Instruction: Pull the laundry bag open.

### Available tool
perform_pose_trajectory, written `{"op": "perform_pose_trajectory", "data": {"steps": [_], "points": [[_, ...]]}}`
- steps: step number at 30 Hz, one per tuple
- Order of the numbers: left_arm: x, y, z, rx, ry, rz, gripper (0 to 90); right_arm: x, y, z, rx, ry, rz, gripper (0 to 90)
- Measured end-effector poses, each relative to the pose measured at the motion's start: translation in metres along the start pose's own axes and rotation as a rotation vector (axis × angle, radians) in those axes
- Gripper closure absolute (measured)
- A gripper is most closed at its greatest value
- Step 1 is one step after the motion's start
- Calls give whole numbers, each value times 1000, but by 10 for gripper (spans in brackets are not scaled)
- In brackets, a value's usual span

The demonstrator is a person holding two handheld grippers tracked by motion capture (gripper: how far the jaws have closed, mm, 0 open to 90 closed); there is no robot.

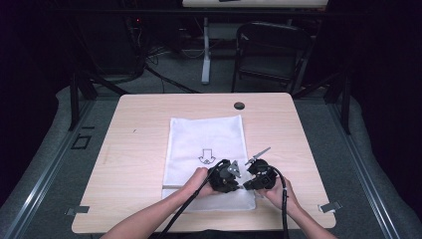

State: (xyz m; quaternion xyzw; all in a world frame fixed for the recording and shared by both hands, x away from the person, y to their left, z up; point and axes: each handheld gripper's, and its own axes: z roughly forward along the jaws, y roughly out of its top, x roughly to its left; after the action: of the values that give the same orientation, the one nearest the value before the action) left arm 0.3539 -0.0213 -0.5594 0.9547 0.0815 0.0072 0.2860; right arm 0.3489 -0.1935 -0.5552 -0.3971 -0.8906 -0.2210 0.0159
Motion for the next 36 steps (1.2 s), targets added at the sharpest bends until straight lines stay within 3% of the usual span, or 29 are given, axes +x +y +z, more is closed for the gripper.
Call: {"op": "perform_pose_trajectory", "data": {"steps": [14,18,20,36], "points": [[0,-5,-3,-19,2,-10,824,0,0,0,-6,0,-5,900],[0,-6,-5,-16,6,-12,824,1,-1,1,-21,-1,5,900],[2,-9,-7,-20,2,-18,824,2,-1,1,-23,21,22,900],[3,-22,-16,-29,10,-36,823,2,-1,1,-21,10,16,900]]}}
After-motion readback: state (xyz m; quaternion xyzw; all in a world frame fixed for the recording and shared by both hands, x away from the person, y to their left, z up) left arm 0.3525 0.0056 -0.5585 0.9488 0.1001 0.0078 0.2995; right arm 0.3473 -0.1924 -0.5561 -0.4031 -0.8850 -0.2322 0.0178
